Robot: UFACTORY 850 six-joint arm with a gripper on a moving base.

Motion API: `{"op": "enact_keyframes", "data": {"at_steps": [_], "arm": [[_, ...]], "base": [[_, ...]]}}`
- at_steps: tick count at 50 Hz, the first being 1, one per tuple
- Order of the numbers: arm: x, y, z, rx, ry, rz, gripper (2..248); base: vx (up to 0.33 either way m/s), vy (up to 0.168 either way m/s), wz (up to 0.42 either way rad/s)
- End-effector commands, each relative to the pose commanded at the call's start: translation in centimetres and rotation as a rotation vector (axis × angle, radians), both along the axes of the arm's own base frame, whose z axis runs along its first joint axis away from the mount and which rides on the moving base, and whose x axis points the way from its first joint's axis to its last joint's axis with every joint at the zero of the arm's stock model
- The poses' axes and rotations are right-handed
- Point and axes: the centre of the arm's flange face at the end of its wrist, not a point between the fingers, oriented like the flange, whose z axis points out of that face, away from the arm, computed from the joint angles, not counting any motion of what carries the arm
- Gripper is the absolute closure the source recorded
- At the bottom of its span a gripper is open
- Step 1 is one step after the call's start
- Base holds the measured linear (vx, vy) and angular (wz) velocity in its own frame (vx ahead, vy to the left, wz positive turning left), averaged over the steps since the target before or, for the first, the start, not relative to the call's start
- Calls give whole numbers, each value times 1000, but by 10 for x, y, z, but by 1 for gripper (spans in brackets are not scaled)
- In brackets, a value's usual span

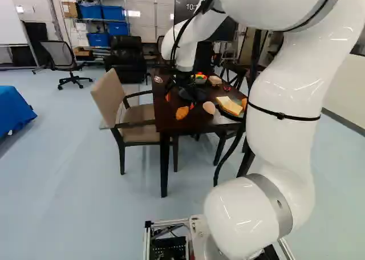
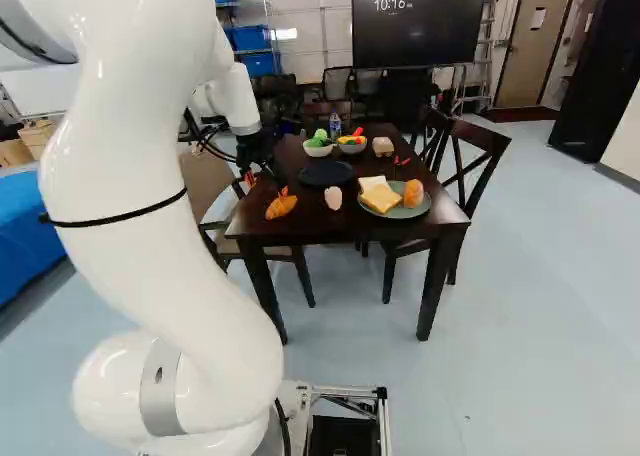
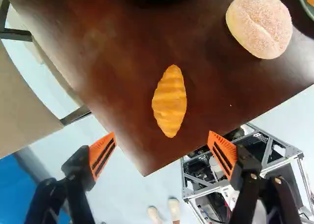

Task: Move the croissant to the empty plate

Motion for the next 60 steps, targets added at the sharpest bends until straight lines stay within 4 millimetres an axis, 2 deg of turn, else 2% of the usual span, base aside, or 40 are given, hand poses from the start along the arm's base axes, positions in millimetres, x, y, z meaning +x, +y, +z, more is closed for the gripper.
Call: {"op": "enact_keyframes", "data": {"at_steps": [13, 25, 46, 60], "arm": [[5, -10, -19, -14, 73, -21, 3], [13, -10, -38, -19, 106, -23, 3], [20, -9, -38, -5, 53, -26, 3], [27, -8, -55, -9, 77, -26, 3]], "base": [[0, 0, 0], [0, 0, 0], [0, 0, 0], [0, 0, 0]]}}
